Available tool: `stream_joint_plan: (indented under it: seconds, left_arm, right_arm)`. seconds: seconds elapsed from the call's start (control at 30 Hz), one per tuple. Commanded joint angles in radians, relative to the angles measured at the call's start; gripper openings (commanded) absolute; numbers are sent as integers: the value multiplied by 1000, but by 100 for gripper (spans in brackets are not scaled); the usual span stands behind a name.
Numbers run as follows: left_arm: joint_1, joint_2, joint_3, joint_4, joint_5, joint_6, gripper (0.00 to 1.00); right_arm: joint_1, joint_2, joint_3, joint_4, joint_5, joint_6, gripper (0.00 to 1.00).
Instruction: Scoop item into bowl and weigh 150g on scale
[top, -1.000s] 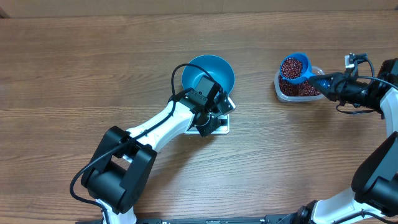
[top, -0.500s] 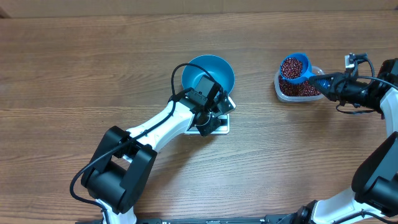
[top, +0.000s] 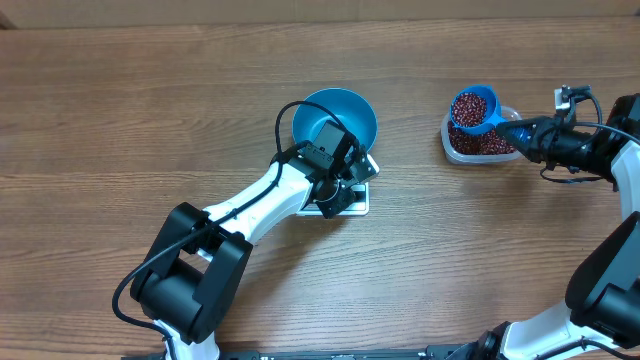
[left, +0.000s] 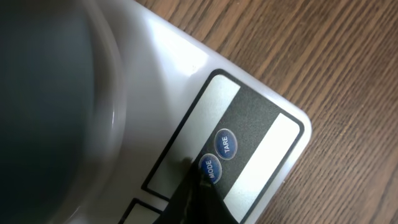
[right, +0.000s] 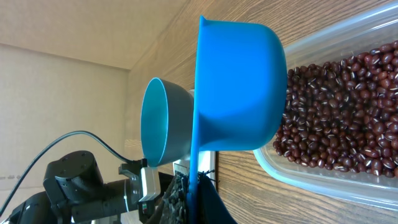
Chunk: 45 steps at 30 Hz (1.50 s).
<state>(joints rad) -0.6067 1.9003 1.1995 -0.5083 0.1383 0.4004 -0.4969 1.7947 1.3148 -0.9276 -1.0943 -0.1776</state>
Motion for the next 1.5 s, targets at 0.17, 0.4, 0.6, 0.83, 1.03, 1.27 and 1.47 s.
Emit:
stream_joint_plan:
  seconds: [0.17, 0.4, 0.6, 0.83, 1.03, 1.27, 1.47]
  left_arm:
    - [4, 9, 13, 0, -38, 19, 4]
    - [4, 10, 13, 0, -32, 18, 4]
    - [4, 9, 13, -3, 5, 19, 4]
    - [5, 9, 13, -7, -16, 19, 4]
    - [4, 10, 13, -7, -14, 19, 4]
    - [5, 10, 13, -6, -14, 19, 4]
    - [4, 41, 13, -3, -2, 19, 4]
  right_arm:
    - [-5, 4, -6, 6, -24, -14, 4]
    - [-5, 4, -6, 6, -24, -14, 4]
    - [-5, 4, -6, 6, -24, -14, 4]
    - [-5, 4, -6, 6, -24, -14, 4]
    - [-5, 4, -6, 6, -24, -14, 4]
    - [-5, 4, -6, 6, -24, -14, 4]
    - [-5, 4, -6, 6, -24, -14, 4]
